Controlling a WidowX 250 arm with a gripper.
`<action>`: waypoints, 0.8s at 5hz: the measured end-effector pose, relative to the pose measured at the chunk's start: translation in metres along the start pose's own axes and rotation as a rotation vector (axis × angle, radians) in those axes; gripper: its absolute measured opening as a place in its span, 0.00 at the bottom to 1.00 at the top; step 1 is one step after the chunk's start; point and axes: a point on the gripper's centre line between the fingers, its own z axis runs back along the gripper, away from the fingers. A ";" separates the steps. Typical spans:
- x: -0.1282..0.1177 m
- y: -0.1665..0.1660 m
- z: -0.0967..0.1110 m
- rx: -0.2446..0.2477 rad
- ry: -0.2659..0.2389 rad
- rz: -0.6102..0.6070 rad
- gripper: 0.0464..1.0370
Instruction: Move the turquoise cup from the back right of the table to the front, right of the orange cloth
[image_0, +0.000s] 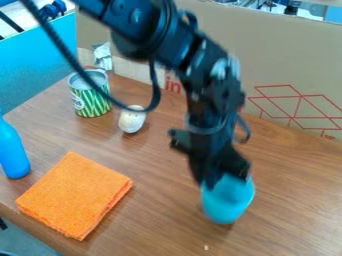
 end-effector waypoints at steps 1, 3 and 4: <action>-0.011 0.002 -0.007 0.034 0.004 -0.038 0.05; -0.024 0.004 -0.006 0.008 0.009 -0.051 0.05; -0.025 0.008 -0.004 0.013 0.016 -0.037 0.08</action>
